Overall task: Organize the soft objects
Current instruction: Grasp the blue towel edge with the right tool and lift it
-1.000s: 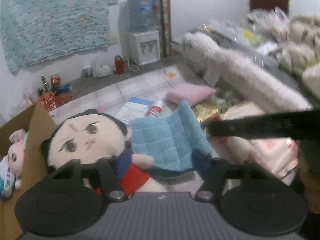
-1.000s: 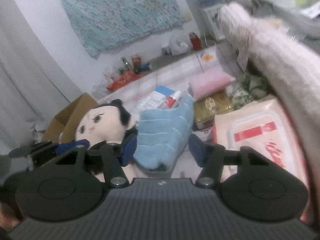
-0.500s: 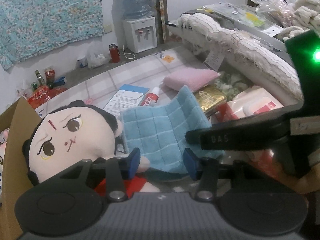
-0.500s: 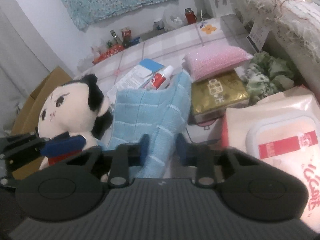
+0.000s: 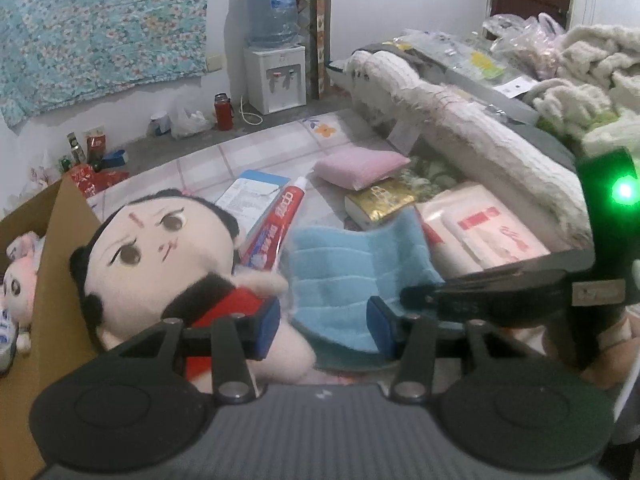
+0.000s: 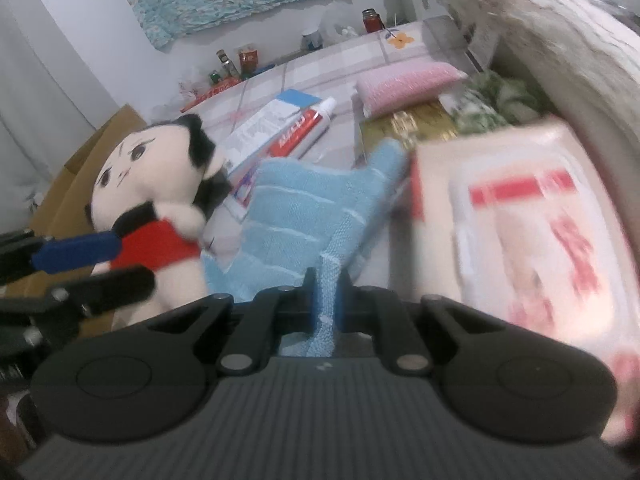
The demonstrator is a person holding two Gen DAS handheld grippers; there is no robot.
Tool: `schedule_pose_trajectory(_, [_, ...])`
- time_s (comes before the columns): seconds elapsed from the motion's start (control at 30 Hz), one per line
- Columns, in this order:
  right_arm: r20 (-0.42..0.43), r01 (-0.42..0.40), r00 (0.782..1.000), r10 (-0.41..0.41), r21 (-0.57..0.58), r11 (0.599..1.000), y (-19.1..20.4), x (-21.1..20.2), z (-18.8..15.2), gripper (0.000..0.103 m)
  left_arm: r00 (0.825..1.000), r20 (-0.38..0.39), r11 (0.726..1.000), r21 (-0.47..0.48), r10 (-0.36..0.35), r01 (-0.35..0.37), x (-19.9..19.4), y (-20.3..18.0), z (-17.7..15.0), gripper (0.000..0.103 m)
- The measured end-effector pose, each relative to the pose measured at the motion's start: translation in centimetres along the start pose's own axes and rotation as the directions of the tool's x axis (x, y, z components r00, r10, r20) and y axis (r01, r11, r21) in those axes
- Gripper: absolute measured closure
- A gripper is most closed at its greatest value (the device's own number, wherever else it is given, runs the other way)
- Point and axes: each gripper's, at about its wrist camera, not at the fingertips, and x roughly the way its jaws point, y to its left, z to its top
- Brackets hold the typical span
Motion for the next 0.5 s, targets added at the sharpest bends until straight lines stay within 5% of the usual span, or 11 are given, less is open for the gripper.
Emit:
schedule_pose_trajectory(0.27, [-0.034,-0.019,0.999,0.021,0.063,0.998,-1.1,-6.1,-5.1,0.097,0.997,-0.032,0.996,-0.060,-0.070,0.068,-3.3,0.0,-3.9,0.053])
schedule_pose_trajectory(0.5, [-0.063,0.045,0.997,-0.039,0.094,0.995,-2.1,-8.9,-7.9,0.097,0.981,-0.129,0.989,-0.057,-0.144,0.138,-0.2,-1.9,-6.8,0.053])
